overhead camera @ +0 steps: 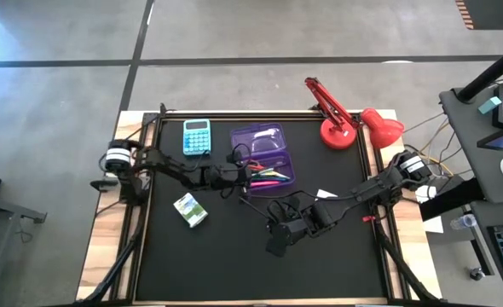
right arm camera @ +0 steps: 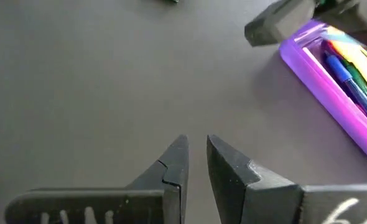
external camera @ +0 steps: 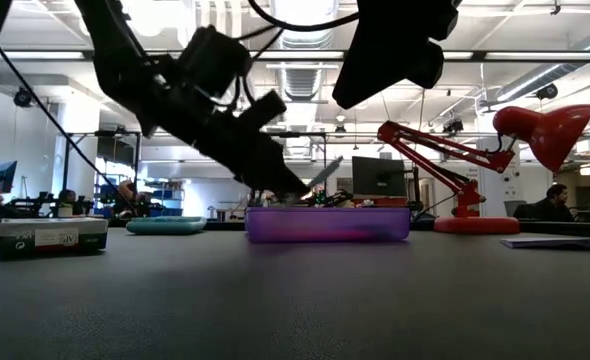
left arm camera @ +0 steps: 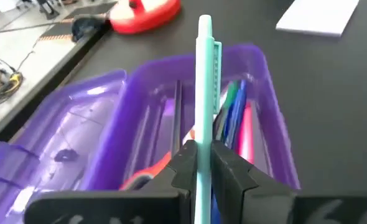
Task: Pack school essentials
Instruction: Put the light blue pen into the violet supply box
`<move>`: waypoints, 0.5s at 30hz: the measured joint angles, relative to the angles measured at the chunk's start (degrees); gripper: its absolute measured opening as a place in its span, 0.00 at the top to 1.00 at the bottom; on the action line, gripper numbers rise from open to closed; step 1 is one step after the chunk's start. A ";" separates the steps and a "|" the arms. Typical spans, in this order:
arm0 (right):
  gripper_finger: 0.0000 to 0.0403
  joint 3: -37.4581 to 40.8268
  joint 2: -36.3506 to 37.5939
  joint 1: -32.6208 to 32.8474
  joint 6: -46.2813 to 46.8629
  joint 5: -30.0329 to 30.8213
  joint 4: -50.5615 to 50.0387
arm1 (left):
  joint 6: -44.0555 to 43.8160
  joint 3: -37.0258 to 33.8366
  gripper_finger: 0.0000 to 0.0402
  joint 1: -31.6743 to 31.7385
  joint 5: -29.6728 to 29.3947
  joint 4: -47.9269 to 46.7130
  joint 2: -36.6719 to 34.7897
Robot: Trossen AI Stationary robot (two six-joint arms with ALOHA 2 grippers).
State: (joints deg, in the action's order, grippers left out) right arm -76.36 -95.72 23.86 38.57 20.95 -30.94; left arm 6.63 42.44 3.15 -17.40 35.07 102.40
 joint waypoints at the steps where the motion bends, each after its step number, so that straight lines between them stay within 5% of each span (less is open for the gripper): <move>1: 0.88 0.00 0.00 0.00 0.00 0.00 0.02 | 0.02 0.14 0.96 -0.06 0.08 0.61 0.78; 15: 0.88 0.00 0.00 0.00 0.00 0.00 0.46 | -0.33 0.12 0.93 -0.21 0.65 -2.10 -0.20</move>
State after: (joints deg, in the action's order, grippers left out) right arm -76.36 -95.72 23.86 38.57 20.95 -30.48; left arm 6.31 42.56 2.94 -16.75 32.97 102.20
